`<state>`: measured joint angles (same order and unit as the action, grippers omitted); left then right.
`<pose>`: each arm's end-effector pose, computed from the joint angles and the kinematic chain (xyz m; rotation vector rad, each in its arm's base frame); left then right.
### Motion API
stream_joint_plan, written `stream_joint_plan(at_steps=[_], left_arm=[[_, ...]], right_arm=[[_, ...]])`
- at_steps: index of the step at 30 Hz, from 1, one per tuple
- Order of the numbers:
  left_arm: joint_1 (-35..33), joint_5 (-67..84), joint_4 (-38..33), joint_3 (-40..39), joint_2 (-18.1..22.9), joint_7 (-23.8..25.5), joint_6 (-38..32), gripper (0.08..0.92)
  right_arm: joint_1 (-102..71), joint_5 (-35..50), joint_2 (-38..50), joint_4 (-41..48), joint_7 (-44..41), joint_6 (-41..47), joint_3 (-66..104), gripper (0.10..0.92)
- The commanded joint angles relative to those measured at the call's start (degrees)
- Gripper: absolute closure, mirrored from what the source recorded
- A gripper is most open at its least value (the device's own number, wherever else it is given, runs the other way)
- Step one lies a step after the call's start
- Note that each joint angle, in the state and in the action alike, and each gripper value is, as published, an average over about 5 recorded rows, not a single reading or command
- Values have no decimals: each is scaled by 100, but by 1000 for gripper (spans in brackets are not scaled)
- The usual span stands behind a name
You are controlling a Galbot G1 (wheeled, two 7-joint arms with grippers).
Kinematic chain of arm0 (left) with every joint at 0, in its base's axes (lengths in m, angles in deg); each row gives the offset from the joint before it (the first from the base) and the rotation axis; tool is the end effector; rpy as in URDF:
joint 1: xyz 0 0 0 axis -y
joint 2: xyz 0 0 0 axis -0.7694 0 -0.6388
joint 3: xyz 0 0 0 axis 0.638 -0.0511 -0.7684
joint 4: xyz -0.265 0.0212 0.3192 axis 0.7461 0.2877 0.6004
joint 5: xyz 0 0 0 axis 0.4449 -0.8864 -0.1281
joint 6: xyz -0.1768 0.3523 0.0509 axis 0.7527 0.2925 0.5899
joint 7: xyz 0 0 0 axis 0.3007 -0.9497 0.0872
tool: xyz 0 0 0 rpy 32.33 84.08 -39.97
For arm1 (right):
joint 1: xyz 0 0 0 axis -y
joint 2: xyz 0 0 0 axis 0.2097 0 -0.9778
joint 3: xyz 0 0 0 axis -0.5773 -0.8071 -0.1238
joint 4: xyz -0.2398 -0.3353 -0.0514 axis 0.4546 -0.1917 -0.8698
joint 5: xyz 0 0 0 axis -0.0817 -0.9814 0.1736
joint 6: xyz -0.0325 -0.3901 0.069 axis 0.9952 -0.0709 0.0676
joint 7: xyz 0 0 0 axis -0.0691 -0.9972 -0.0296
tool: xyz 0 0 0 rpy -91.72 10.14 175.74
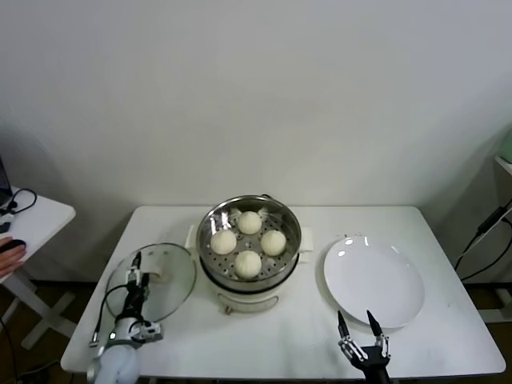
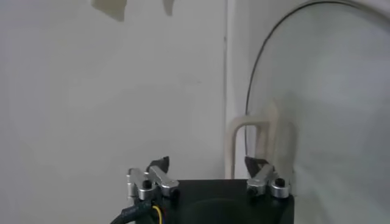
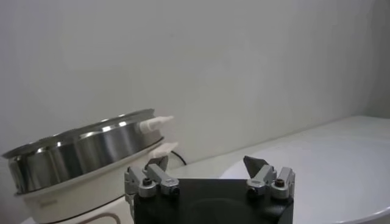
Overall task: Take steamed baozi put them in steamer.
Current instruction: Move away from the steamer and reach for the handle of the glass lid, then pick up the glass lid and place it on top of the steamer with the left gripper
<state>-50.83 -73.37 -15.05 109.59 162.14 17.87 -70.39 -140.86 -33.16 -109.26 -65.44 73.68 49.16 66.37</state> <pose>0.2935 0.1440 -0.5314 0.0844 -2.0666 -2.1174 0.0928 -0.0692 -0.5065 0.2209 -3.0884 -0.5024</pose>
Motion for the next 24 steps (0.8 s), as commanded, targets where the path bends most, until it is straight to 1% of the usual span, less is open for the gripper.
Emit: stream_joint_plan(at_steps=[1,12,19,22,24], left_arm=[[61,5,68,-27,8,64,125,268],[41,-71,138,2,26,-90,1,580],[-6,-43,61,10,-9,-170,-37,787],[-22,5,17,32,-5,-261,-20,850],[-49,52,-66,50,-9,-290,11,861]], right_arm=[[-1,3,-22,-12,19,-5,-4,203],[4,-16,-73,-11,35,-25,-7,203],[8,-23,-74,-14,35,-30,0,203],[14,-26,-76,-16,32,-32,-3,203],[15,-30,-77,-18,29,-34,-8,203]])
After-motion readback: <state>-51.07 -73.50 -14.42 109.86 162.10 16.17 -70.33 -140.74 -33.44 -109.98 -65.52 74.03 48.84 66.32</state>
